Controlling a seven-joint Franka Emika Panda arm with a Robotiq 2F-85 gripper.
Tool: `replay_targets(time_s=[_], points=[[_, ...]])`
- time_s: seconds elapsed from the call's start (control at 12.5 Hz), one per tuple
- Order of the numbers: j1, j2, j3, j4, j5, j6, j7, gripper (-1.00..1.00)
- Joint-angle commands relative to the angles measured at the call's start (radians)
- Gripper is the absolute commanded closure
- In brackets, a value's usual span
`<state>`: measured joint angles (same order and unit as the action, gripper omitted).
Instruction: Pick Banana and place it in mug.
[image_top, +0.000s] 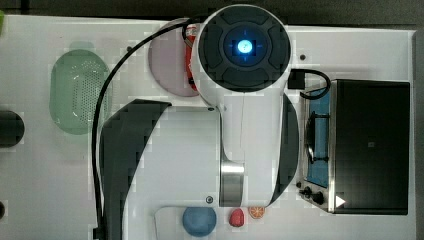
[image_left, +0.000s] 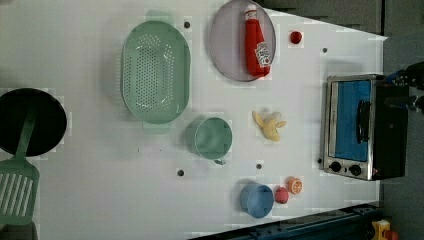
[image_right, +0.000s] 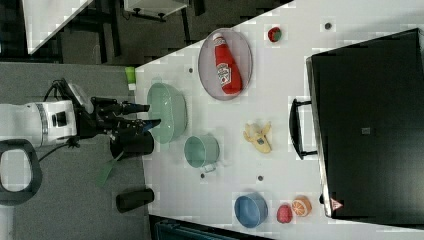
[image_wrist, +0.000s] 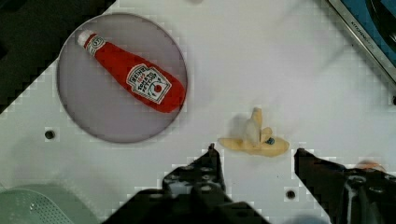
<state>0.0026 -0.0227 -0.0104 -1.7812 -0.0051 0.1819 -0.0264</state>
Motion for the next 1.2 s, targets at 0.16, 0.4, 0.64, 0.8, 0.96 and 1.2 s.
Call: replay_targets(time_s=[0.16, 0.4, 0.64, 0.8, 0.96, 1.2], points=[[0.001, -0.281, -0.037, -0.087, -0.003, -0.219, -0.005, -0.81], [0.001, -0.268, -0.035, -0.124, -0.003, -0.214, -0.007, -1.00], [0.002, -0.235, -0.035, -0.231, -0.003, -0.117, -0.020, -1.00], [0.002, -0.205, -0.035, -0.316, -0.003, 0.009, -0.072, -1.00], [0.003, -0.166, -0.035, -0.390, -0.003, 0.134, -0.160, -1.00], [0.002, -0.091, -0.036, -0.479, -0.004, 0.300, -0.271, -1.00]])
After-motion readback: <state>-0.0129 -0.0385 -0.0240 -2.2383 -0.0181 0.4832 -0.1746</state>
